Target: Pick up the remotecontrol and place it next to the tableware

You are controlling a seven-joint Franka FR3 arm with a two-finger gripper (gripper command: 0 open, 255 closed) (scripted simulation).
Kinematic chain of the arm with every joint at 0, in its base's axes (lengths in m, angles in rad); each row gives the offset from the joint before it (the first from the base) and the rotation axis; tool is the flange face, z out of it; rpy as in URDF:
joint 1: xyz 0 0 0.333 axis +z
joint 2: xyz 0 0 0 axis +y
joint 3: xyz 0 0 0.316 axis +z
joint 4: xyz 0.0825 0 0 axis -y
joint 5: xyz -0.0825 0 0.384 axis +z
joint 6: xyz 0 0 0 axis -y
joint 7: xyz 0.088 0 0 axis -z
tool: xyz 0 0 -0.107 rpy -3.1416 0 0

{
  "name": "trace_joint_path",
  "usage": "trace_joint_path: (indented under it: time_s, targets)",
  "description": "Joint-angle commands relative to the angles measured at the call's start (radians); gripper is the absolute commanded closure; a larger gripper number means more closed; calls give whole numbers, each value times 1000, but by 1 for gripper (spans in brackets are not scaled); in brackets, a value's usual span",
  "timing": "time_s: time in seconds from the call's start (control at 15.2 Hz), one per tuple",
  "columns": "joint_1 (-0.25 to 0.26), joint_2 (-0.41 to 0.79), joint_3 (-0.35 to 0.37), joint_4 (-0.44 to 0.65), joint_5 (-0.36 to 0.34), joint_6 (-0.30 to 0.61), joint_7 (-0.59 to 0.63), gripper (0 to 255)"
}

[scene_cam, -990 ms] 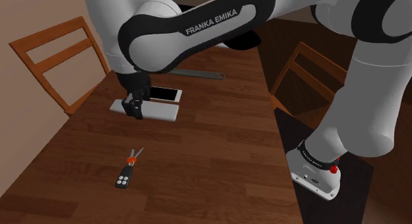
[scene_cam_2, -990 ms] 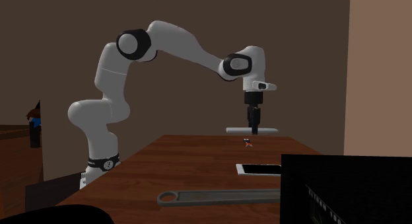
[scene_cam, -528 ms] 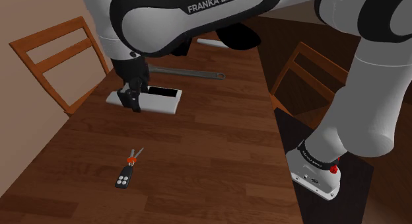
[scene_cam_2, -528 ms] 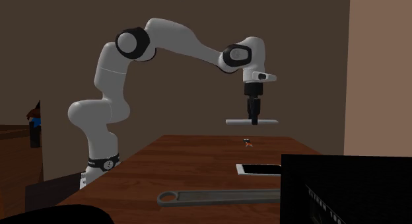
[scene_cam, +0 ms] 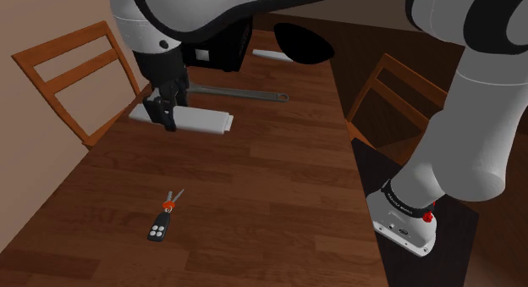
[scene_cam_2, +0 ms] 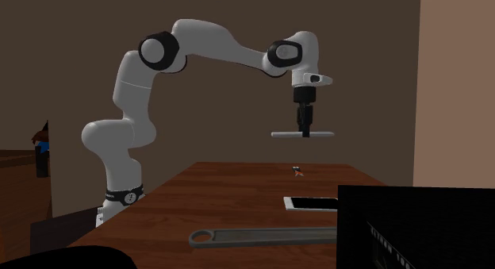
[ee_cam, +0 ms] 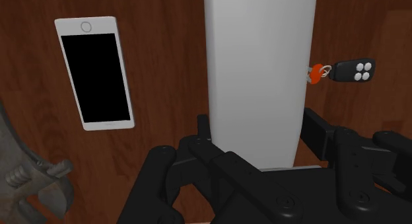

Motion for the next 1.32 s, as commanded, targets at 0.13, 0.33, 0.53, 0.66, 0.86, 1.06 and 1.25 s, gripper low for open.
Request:
trace_joint_path:
  time_s: [0.13, 0.33, 0.53, 0.66, 0.86, 1.06, 1.25]
  targets:
    - [5, 4, 1, 62, 0, -58, -3, 255]
    - [10, 8, 2, 109, -1, -100, -4, 255]
    - [-8, -8, -3, 106, 6, -112, -27, 255]
    - [-48, -42, -14, 61, 22, -97, -73, 255]
    - [-102, -85, -34, 6, 43, -79, -143, 255]
    - [-151, -118, -56, -35, 59, -66, -213, 255]
    - [-197, -141, -81, -63, 71, -57, -283, 255]
